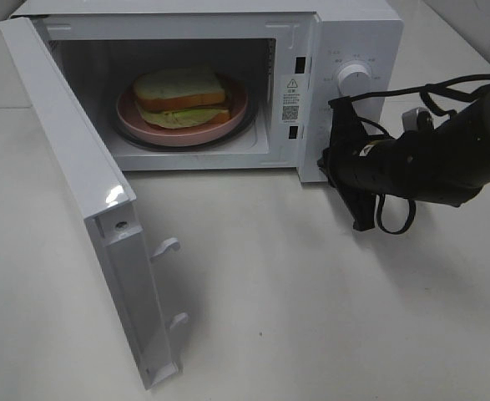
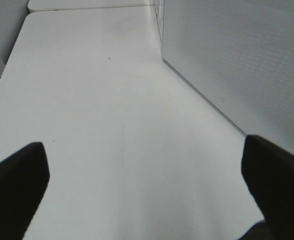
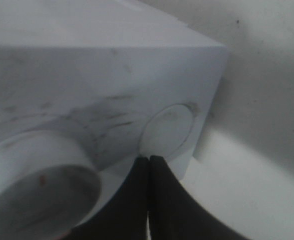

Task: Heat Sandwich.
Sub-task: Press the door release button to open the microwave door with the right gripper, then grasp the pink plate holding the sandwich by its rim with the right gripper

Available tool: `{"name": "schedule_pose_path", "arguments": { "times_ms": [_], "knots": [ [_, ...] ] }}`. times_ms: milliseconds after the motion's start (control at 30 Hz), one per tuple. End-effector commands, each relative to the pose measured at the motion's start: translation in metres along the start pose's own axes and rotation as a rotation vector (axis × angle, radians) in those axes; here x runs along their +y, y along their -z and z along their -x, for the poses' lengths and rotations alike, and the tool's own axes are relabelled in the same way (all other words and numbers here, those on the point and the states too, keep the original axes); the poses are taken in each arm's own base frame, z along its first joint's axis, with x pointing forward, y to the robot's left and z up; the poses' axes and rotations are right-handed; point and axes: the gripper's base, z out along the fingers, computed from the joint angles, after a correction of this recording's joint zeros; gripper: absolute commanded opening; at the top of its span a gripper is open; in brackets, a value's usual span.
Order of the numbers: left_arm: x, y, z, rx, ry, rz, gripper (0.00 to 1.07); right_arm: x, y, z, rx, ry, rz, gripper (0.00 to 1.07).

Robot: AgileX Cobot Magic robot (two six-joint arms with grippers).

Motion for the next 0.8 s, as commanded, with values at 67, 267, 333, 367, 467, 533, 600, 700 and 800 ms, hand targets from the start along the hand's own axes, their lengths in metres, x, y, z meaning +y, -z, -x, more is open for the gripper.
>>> {"name": "schedule_pose_path", "arguments": {
  "times_ms": [67, 267, 333, 367, 467, 533, 600, 700, 800],
  "knots": [
    [0.0, 0.003, -0.002, -0.037, 0.0, 0.003, 1.0, 0.017, 0.011, 0.0, 0.018, 0.087, 0.038, 0.0],
    [0.0, 0.003, -0.002, -0.037, 0.0, 0.003, 1.0, 0.024, 0.03, -0.003, 0.096, 0.234, -0.045, 0.0],
    [0.0, 0.003, -0.002, -0.037, 0.0, 0.003, 1.0, 0.024, 0.034, -0.004, 0.123, 0.277, -0.075, 0.0],
    [0.0, 0.003, -0.002, -0.037, 0.0, 0.003, 1.0, 0.024, 0.034, -0.004, 0.123, 0.277, -0.075, 0.0],
    [0.0, 0.003, -0.002, -0.037, 0.0, 0.003, 1.0, 0.023, 0.044, -0.007, 0.191, 0.418, -0.13, 0.01],
    [0.0, 0.003, -0.002, -0.037, 0.0, 0.003, 1.0, 0.024, 0.047, -0.007, 0.202, 0.451, -0.135, 0.01],
    [0.0, 0.003, -0.002, -0.037, 0.0, 0.003, 1.0, 0.023, 0.054, -0.007, 0.24, 0.555, -0.175, 0.02],
    [0.0, 0.003, -0.002, -0.037, 0.0, 0.003, 1.0, 0.023, 0.059, -0.006, 0.256, 0.619, -0.199, 0.02],
    [0.0, 0.003, -0.002, -0.037, 0.0, 0.003, 1.0, 0.023, 0.069, -0.004, 0.289, 0.739, -0.248, 0.03]
  ]
}}
